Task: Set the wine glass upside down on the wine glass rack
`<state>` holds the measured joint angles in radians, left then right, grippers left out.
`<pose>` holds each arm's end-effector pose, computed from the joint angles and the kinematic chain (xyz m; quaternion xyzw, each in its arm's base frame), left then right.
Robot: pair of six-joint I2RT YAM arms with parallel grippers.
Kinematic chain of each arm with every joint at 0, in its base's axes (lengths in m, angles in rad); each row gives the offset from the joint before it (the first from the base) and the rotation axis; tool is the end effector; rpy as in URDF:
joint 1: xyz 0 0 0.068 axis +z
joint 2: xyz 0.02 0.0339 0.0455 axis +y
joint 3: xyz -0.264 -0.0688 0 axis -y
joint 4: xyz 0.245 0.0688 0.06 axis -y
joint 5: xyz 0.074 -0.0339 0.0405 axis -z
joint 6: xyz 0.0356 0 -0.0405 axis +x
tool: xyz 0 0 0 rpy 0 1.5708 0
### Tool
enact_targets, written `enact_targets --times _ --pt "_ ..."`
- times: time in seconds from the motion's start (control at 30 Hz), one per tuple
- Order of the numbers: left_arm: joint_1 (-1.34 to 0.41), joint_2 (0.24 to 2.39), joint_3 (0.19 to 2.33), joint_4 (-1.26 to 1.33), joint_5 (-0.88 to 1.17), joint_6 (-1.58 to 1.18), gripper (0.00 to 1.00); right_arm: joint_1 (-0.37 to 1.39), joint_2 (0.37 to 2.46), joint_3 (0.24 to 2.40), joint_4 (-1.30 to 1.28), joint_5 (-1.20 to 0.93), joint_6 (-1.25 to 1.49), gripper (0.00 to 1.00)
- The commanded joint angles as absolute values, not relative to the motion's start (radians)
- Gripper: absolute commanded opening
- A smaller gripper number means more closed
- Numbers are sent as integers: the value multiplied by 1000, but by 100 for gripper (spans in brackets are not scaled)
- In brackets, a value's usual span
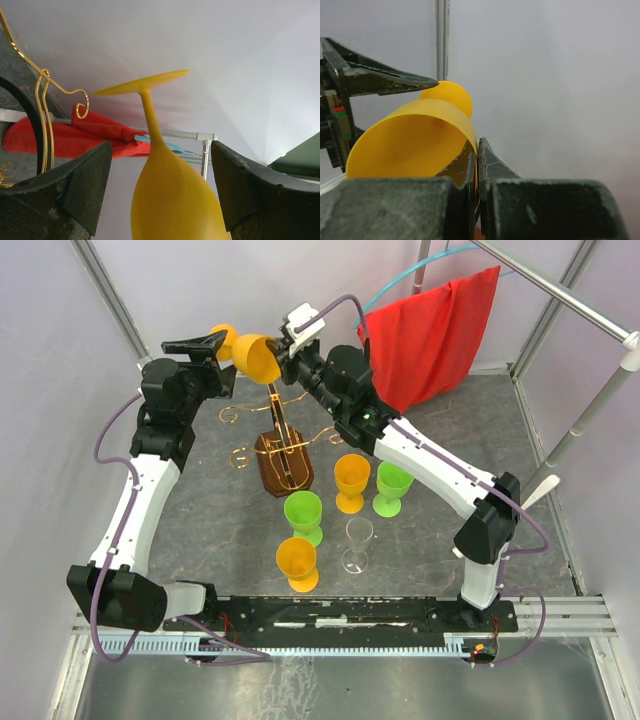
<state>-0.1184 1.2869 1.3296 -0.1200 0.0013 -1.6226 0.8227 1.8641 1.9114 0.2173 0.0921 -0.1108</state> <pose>0.2955 -0.0352 0.4289 -0.5011 0.5362 -0.5197 0.4374 0.3043 0.3231 0.4664 -0.2405 0.5585 0.2503 0.7534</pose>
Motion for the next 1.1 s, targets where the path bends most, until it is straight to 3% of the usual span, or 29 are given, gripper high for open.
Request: enact_targets --times 0.0,0.47,0.57,0.7,0.8,1.07 --pt "-121 1230 1298 -55 -17 -1665 83 853 1854 1885 291 110 -117 1" --pt "-121 1208 1255 -39 -20 -1664 49 895 1822 1800 358 131 -132 1" --pt "-122 1210 1248 -32 -19 -1671 49 896 1812 1779 375 115 -134 1" --pt "-121 1215 1245 -25 -12 -1676 57 896 1793 1749 394 103 -138 1" --pt "-121 1221 1246 -23 -5 -1679 58 896 1784 1743 396 98 -134 1" --pt "-121 1228 1244 -13 0 -1682 48 896 1790 1728 439 81 -111 1"
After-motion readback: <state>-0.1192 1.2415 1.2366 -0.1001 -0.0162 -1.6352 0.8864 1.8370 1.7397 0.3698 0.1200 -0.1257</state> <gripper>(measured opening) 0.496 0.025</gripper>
